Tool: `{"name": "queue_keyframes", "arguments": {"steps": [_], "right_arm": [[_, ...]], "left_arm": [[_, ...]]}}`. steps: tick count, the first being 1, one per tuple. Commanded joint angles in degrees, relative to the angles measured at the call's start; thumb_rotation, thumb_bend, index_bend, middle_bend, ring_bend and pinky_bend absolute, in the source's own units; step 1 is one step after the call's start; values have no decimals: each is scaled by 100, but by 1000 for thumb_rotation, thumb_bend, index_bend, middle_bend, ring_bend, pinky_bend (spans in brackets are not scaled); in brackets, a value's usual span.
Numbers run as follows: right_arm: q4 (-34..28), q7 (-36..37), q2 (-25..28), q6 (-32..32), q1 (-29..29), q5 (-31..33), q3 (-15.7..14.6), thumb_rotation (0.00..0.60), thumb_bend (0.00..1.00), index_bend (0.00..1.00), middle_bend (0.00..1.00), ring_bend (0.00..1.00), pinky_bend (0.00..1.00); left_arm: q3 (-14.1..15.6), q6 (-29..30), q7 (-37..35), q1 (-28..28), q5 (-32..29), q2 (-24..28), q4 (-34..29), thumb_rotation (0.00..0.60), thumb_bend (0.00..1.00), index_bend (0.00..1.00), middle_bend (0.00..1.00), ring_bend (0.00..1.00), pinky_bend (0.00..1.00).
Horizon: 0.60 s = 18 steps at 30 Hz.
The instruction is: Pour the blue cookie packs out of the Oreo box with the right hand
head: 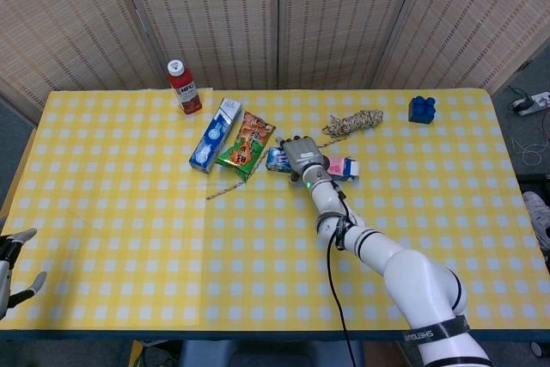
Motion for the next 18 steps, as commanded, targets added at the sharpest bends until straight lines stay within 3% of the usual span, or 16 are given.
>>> {"name": "queue_keyframes", "arguments": {"steps": [1,6,18], "right_arm": [[220,202,-206,1,57,-277,146,600,244,127,232,117,177],[431,432,-400,-8,75,-689,286,600,267,208,272,162,181],[700,578,-562,-54,-49,-1205,366,600,275,247,286,185,197]], "left_arm": [[6,-14,-34,0,8,-13,26,600,268,246,249,192,122],[9,-16,-110,35,-29,-12,108,600,268,250,249,192,122],[4,-13,-155,62,-27,-49,182,600,268,250,249,192,122]]}}
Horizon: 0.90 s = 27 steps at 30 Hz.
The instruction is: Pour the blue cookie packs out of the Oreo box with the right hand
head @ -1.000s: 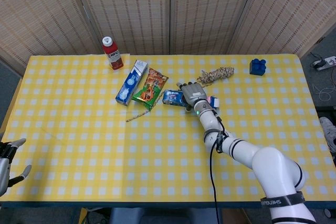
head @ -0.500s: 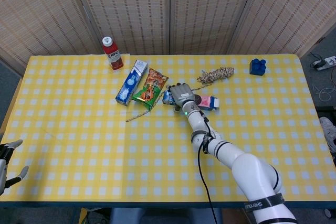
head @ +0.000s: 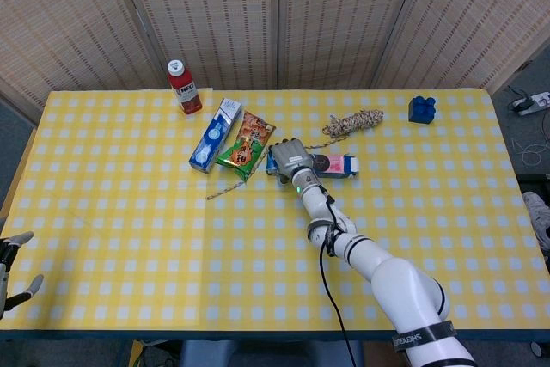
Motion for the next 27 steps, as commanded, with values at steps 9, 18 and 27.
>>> {"name": "queue_keyframes", "arguments": {"steps": [9,18,27], "right_arm": [[286,33,-159,10,-70,-219,156,600,325,352,322,221,197],[-992,632,454,350,-397,-1140,315,600,337,372,336,242,211],[-3511,1298,1751,742,-935,-2083,438,600,336,378,341,249,231]], "left_arm": [[-4,-7,16,10,1,-8,-2,600,268,256,249,192,122],[-3,-8,3,12,27,-15,16,600,268,257,249,192,122],[-10,50,3,-9,133,-14,-40,600,268,257,249,192,122]]}}
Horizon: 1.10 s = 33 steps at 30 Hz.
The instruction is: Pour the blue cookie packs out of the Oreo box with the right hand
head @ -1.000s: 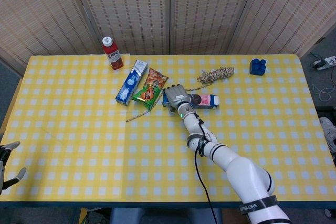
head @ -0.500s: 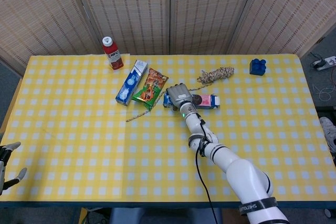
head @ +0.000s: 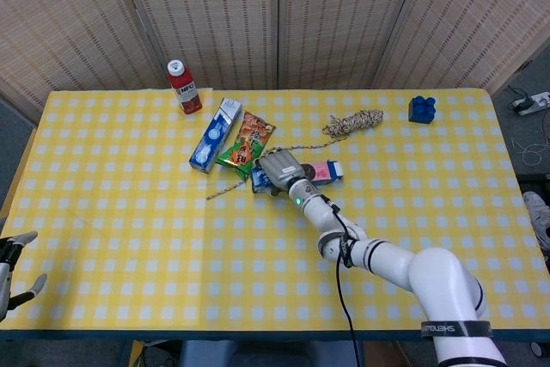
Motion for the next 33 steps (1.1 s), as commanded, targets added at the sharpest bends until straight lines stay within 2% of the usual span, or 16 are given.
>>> {"name": "queue_keyframes", "arguments": {"steps": [1,8,11,20,26,33], "right_arm": [[-1361,477,795,313,-365,-652,116,600,336,378,341,249,234],[-2783,1334,1358,762,-778,-1666,331,600,336,378,349,249,236],[-3095,1884,1502,1043,-992,-2102,436,600,336,380,354,249,236],[-3395,3655,1780,1689,-1351,-2903,743,600,336,383,354,249,236],[-3716,4439,2112,1893,-1435,-3266,829,600,331,382,354,249,236],[-3901,4578,2529,2041,-1514,-3501,745,600,327,382,354,249,236]], "left_arm": [[0,29,2,-1,35,2,-17,600,268,257,249,192,122],[16,57,33,-1,93,2,-68,600,268,257,249,192,122],[24,48,28,3,90,-10,-59,600,268,257,249,192,122],[29,61,6,-5,136,-15,-48,600,268,257,249,192,122],[27,55,7,-20,152,-27,-56,600,268,257,249,192,122],[20,27,10,-50,166,-31,-63,600,268,256,249,192,122]]}}
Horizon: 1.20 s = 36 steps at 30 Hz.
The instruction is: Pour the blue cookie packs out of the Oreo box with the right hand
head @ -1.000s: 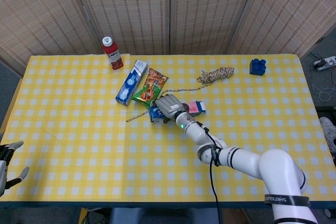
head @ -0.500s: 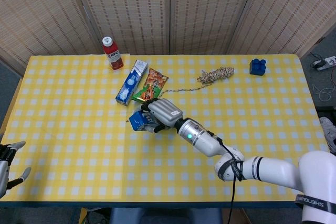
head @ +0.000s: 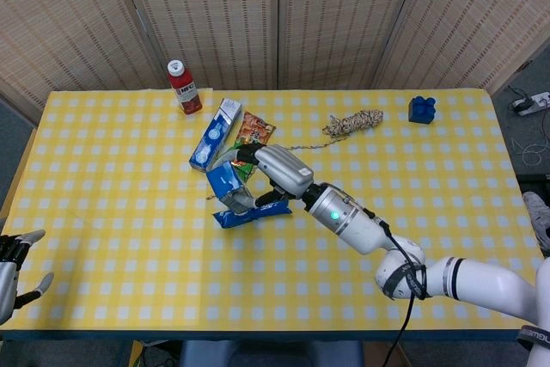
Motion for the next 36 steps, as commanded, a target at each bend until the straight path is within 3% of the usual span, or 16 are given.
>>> {"name": "queue_keyframes", "arguments": {"steps": [1,5,10,16,23,25,28,30,36], "right_arm": [[-29,13,160,56,-59,-19,-46,600,327,382,354,249,236],[44,37,236,282,-165,9,-64,600,327,382,354,248,236],[91,-450,619,-68,-201,149,-331,600,326,382,354,249,236],[248,-1610,968,-613,-162,688,-683,600,327,383,354,249,236],[495,-3664,999,-1021,113,1741,-1204,600,326,382,330,247,236],[502,-3953,926,-1070,181,2079,-1287,600,321,334,288,223,236],[562,-4254,785,-1140,291,2509,-1406,600,287,116,192,142,219],[602,-4361,699,-1131,331,2642,-1455,600,268,22,136,93,184],[624,-4425,475,-760,238,2609,-1482,600,259,0,68,52,150]], "left_arm": [[0,-14,7,-15,10,-1,-5,600,268,256,249,192,122],[-5,-8,11,-27,27,5,-23,600,268,256,249,192,122],[-3,-39,40,-40,12,2,-32,600,268,256,249,192,122],[2,-79,75,-88,52,-43,-50,600,268,256,249,192,122],[-3,-85,114,-122,79,-78,-62,600,268,256,249,192,122],[7,-92,123,-125,86,-89,-60,600,269,256,249,192,122],[16,-92,147,-123,86,-87,-76,600,268,256,249,192,122],[17,-84,153,-116,79,-83,-83,600,268,256,249,192,122],[18,-80,163,-103,47,-98,-53,600,268,256,249,192,122]]}}
